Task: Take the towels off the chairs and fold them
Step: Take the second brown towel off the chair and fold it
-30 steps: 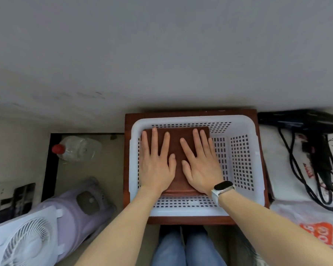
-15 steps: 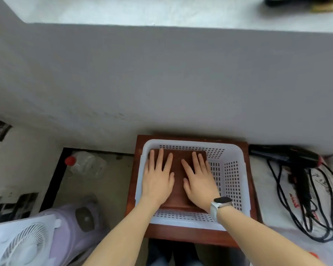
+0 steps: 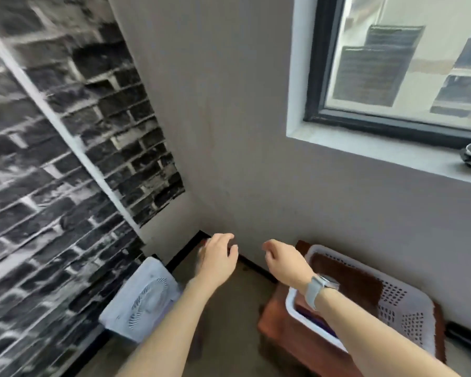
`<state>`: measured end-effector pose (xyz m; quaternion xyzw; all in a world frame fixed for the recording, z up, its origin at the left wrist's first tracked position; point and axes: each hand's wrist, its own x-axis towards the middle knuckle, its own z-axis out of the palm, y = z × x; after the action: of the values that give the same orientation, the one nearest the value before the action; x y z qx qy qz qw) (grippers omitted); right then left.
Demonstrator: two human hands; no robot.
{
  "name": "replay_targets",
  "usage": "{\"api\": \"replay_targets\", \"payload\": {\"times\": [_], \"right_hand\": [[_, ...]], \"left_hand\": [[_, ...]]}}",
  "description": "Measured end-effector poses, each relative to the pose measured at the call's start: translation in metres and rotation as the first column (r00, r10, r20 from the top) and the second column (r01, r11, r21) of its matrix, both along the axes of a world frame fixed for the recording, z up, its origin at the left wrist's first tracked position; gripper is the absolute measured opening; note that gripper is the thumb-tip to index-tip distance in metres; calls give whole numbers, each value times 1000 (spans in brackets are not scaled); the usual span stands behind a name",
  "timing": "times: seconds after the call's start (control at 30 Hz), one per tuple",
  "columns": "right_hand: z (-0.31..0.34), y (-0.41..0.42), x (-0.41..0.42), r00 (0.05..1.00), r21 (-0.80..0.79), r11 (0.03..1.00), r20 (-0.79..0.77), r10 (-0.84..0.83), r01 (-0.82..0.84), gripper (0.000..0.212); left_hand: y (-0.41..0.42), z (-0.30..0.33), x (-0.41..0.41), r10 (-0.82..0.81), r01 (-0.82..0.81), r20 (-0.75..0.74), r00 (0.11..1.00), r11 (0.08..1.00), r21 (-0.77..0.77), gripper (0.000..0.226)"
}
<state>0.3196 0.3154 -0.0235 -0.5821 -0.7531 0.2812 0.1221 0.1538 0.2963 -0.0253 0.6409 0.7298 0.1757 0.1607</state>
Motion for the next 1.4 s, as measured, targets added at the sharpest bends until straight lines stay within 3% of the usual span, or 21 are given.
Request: {"api": "replay_targets", "payload": {"times": [0.23,0.47,0.53,0.73,0.93,1.07,1.13,1.2,1.3,1.4], "right_hand": [[47,-154,-196,917,72,933,-169,360,-353,29],[62,-340,-363,660,28,680,-214,720,-732,21],[67,-388,-404,567,49,587,-201,798,-808,29],[65,-492,-513,347,63,364,-190,919,-929,27],[65,-542,-634,251,47,265,-197,948,-963,25],[74,-550,-727,267,94,289,-193,944,-953,27],[79,-552,-774,272,202,301,-156,949,-932,37],[80,-554,-818,288,257,298,-78,954,-919,46],[66,-559,-876,373,256,354,27,928,-900,39],[52,-570,-916,415,270,359,187,891,-893,44]], "left_hand": [[-221,42,-177,389,-394,73,918,916,72,34],[-469,67,-296,734,-733,60,676,663,151,33],[-528,73,-321,803,-796,55,594,576,188,31],[-651,79,-387,937,-927,104,335,307,217,30],[-698,78,-488,952,-944,152,267,226,242,33],[-707,86,-583,955,-945,139,260,223,239,33],[-710,90,-627,950,-940,127,286,252,231,32],[-715,90,-661,940,-930,134,313,274,245,33],[-728,83,-699,930,-920,147,337,292,262,33],[-749,68,-730,928,-924,151,341,302,234,33]]}}
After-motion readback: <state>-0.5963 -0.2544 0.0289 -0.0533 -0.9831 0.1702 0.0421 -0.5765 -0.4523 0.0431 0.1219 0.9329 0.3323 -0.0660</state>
